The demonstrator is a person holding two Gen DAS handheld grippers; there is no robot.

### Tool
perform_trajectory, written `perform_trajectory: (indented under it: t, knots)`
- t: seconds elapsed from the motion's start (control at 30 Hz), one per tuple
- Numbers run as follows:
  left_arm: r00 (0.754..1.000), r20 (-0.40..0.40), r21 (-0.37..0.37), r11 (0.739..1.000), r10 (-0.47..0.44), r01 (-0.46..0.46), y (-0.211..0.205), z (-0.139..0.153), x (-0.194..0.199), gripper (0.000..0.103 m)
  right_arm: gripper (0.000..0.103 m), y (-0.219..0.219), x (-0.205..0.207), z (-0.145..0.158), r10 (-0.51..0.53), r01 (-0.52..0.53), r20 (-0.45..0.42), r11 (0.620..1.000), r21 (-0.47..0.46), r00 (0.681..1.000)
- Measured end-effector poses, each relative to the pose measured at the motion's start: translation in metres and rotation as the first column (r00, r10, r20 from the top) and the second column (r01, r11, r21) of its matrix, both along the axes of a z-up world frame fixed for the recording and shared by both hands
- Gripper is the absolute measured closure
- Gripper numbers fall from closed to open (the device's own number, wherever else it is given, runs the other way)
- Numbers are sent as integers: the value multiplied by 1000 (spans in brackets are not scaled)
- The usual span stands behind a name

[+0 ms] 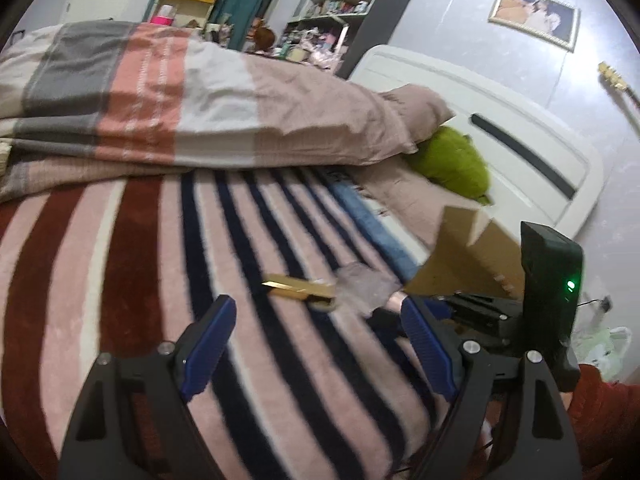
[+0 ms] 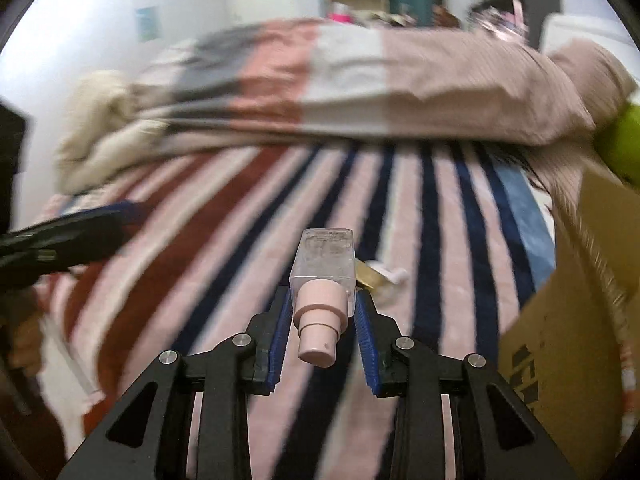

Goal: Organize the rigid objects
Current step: 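Carry the clear bottle into the cardboard box and release it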

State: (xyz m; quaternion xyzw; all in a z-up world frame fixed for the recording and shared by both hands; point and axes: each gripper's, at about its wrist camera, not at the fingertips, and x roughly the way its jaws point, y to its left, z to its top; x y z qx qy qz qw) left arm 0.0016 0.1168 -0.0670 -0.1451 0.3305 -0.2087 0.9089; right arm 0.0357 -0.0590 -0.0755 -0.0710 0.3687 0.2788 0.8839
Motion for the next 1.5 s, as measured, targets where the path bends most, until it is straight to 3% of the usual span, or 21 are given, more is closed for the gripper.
perform_trajectory:
  t: [0.17,0.33,0.37,0.4,0.67,0.93,1.33,1.47,1.5]
  knots:
    - [996,6,-110,990,-88,88,-18,17,8,21,76,7,-24,42,150,-154,70,987,50,986]
    - [988,40,-147,977,-149,153,-46,37,16,22,76,-13,-36,72,215,-225,156,973,53,964]
    - [986,44,-146,976,-160,165,-55,41,19,28,76,-21,-35,74,215,-226,166,973,54,963]
    - [985,44,-135,976,-167,172,-63,45,23,32,76,-29,-34,76,208,-221,171,974,59,963]
    - [963,11,-33,963,-268,268,-162,56,64,32,76,-113,-11,75,109,-121,152,990,77,982]
    - [926,-85,13,929,-369,371,-249,46,104,32,76,-194,18,60,-5,3,21,995,99,1000]
    - [907,-123,59,909,-403,412,-283,41,113,35,75,-211,25,51,-28,29,-20,1000,5,999]
    - [917,-100,82,915,-387,395,-277,48,107,24,55,-210,19,56,-51,52,7,998,-24,999]
    - [920,-91,83,918,-381,388,-273,51,105,23,54,-209,17,58,-50,50,12,998,-27,999]
